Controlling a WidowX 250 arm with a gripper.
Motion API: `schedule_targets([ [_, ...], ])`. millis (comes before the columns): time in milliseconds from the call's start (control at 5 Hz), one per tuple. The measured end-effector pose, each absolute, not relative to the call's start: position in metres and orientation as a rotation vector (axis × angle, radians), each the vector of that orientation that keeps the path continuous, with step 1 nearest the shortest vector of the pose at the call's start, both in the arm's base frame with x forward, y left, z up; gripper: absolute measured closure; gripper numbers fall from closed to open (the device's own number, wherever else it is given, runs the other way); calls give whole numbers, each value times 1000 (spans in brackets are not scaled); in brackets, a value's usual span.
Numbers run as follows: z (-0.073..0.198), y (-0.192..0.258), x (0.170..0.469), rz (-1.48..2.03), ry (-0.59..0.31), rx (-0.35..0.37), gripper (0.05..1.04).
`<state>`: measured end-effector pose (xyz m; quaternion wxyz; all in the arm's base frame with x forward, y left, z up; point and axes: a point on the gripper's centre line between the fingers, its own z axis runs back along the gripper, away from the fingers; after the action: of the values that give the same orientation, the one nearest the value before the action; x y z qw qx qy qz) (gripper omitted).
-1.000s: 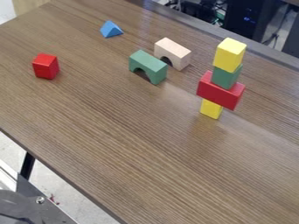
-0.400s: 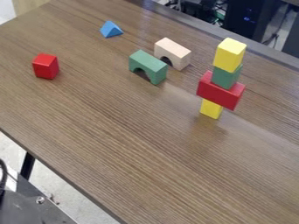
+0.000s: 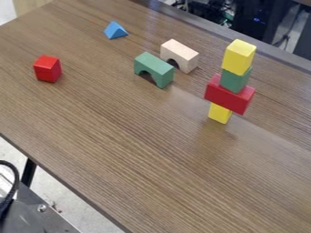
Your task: Move the yellow cube onto the green arch
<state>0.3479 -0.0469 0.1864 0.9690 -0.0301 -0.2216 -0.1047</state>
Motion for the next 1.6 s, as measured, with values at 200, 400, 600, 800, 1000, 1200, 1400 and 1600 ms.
schedule_targets([
  [200, 173, -52, 351, -129, -397, -49, 85],
  [400, 166, -51, 353, 14, -336, -65, 85],
  [600, 167, -52, 354, 81, -311, -75, 85],
  [800, 163, -56, 358, 97, -276, -96, 85],
  [1000, 157, -55, 359, 110, -254, -107, 85],
  [1200, 154, -58, 358, 92, -235, -124, 85],
  [1400, 151, -58, 358, 31, -230, -111, 85],
  [1600, 149, -59, 357, -49, -226, -106, 85],
])
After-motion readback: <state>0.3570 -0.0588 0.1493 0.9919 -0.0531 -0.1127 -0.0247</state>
